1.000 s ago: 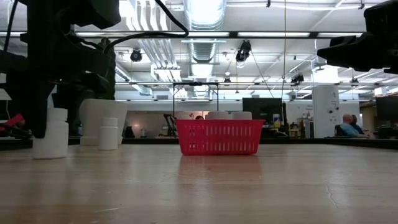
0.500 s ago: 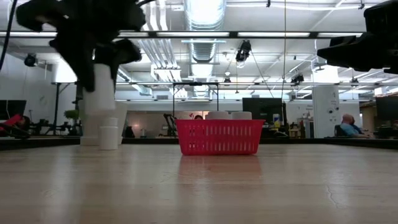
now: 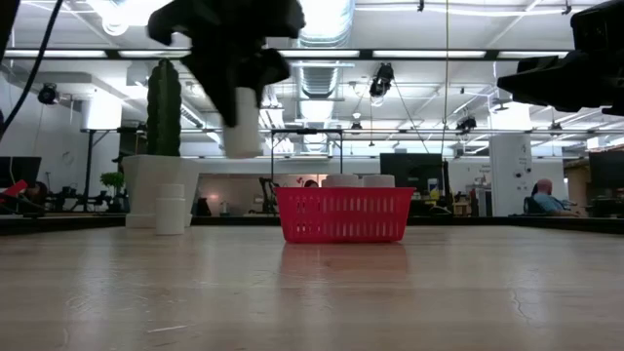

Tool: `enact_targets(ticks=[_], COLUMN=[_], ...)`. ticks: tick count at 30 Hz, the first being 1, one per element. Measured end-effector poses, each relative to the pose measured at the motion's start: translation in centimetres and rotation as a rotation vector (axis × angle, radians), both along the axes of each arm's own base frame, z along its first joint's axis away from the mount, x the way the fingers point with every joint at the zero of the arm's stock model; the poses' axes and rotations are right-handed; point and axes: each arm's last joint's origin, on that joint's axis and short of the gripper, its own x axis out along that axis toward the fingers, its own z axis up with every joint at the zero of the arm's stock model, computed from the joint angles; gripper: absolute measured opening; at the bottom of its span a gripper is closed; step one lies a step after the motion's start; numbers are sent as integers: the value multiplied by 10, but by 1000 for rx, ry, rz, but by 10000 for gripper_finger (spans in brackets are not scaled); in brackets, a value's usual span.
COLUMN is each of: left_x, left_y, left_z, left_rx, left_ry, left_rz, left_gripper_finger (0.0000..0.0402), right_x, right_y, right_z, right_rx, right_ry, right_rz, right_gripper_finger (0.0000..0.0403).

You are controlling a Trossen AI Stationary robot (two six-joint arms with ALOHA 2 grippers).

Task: Pick and place pill bottles into a basket
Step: Put the white pill bottle into the red bin

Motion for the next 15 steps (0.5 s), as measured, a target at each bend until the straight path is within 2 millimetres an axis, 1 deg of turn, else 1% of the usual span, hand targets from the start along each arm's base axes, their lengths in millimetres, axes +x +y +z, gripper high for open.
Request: enact_targets(ticks=[4, 8, 10, 15], left_x=[20, 36, 43, 55], left_y=[-1, -2, -3, -4], left_z=[3, 2, -2, -21], left_rx=[48, 52, 56, 65], left_ry=[-19, -32, -26, 23], left_rz=[-47, -62, -75, -94], left_gripper_finger=[159, 159, 159, 159], right_x=[0, 0, 0, 0], right_y=[0, 0, 0, 0], right_z=[0, 0, 0, 0], right_rx=[0, 0, -1, -1], right_ry=[0, 0, 0, 0], right_rz=[0, 0, 0, 0], right_gripper_finger=[9, 9, 9, 8])
